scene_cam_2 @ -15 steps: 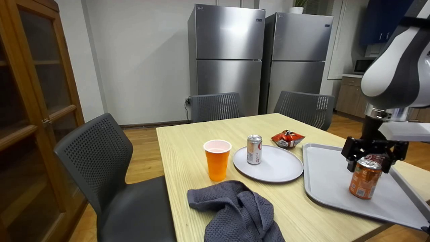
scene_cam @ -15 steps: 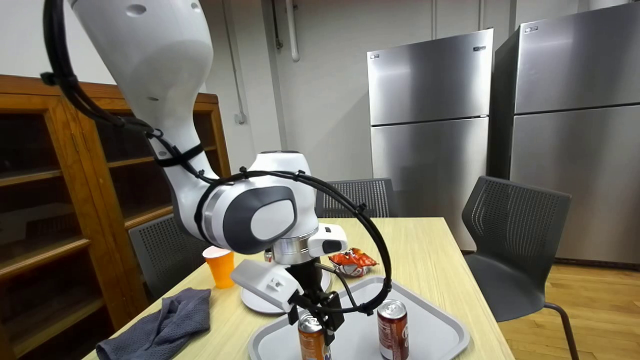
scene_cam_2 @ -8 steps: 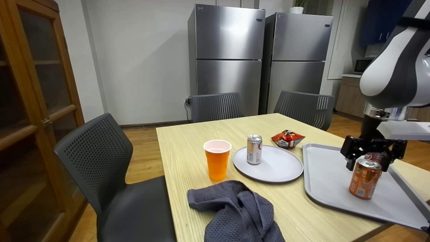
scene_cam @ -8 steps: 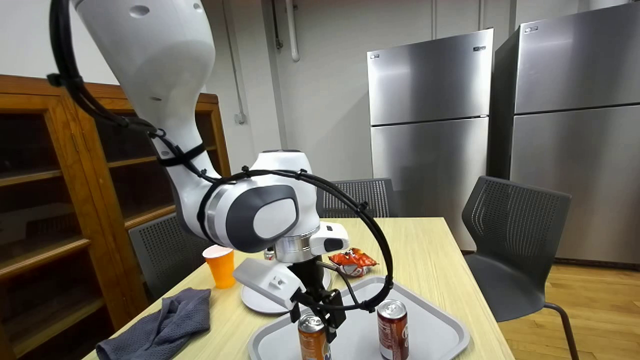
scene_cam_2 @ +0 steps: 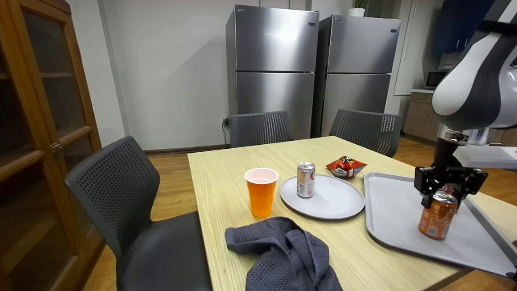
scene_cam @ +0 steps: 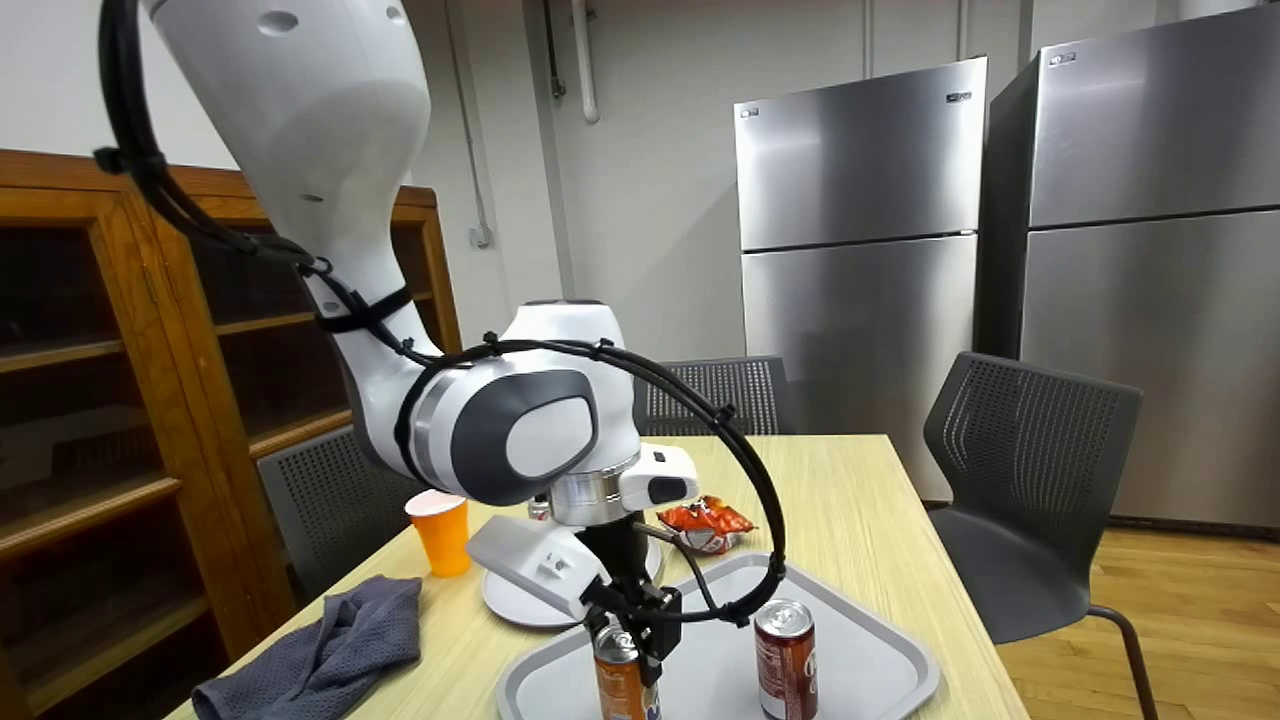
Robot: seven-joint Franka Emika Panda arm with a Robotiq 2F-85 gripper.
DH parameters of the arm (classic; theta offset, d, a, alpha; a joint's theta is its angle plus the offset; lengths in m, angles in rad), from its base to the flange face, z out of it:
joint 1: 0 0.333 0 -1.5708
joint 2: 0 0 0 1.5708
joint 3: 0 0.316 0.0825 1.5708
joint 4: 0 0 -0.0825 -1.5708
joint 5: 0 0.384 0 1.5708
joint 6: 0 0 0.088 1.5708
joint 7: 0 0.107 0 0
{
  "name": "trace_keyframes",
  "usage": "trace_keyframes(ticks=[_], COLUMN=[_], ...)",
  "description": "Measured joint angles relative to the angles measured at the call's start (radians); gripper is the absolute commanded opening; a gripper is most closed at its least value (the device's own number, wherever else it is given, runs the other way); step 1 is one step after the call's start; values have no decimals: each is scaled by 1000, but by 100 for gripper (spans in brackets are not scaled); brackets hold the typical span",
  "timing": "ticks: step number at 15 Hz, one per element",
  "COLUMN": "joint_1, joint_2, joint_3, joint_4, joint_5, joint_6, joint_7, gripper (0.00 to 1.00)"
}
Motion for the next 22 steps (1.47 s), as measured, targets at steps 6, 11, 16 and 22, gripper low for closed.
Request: trace_keyframes(ticks=[6,11,16,22], joint_1=[0,0,4,37], joint_2=[-2,-45,-119,-168], joint_3=[2,2,11,49], joint_4=[2,6,9,23], joint_5=[24,28,37,36], joint_6=[0,-3,-14,-34], joint_7=[0,0,0,32], gripper=[38,38,38,38])
